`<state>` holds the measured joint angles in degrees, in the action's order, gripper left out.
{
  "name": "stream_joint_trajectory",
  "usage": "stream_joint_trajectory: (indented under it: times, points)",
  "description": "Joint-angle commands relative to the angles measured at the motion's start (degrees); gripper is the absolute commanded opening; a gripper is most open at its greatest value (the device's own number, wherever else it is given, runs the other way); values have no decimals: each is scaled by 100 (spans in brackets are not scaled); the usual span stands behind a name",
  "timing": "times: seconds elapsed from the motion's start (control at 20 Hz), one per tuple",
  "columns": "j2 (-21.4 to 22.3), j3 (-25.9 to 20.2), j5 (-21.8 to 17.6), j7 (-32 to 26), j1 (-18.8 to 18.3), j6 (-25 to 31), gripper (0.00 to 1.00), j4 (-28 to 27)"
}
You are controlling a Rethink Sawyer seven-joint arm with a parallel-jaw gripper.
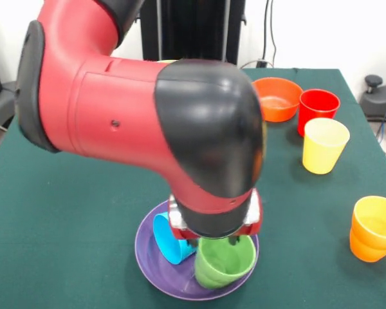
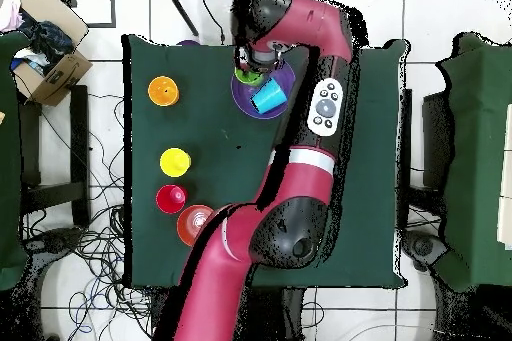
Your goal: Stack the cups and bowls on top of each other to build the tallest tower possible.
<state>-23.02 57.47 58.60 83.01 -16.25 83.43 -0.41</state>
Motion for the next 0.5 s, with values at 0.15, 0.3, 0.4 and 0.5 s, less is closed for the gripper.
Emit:
stream_joint_trajectory:
  times: [0.15, 0.3, 0.4, 0.5]
  points:
    - [701, -1018, -621, -878, 517, 619, 100, 595]
    - [813, -1037, -653, -789, 591, 679, 100, 689]
    - [867, -813, -486, -698, 599, 793, 100, 623]
    - [895, -680, -384, -651, 601, 855, 100, 595]
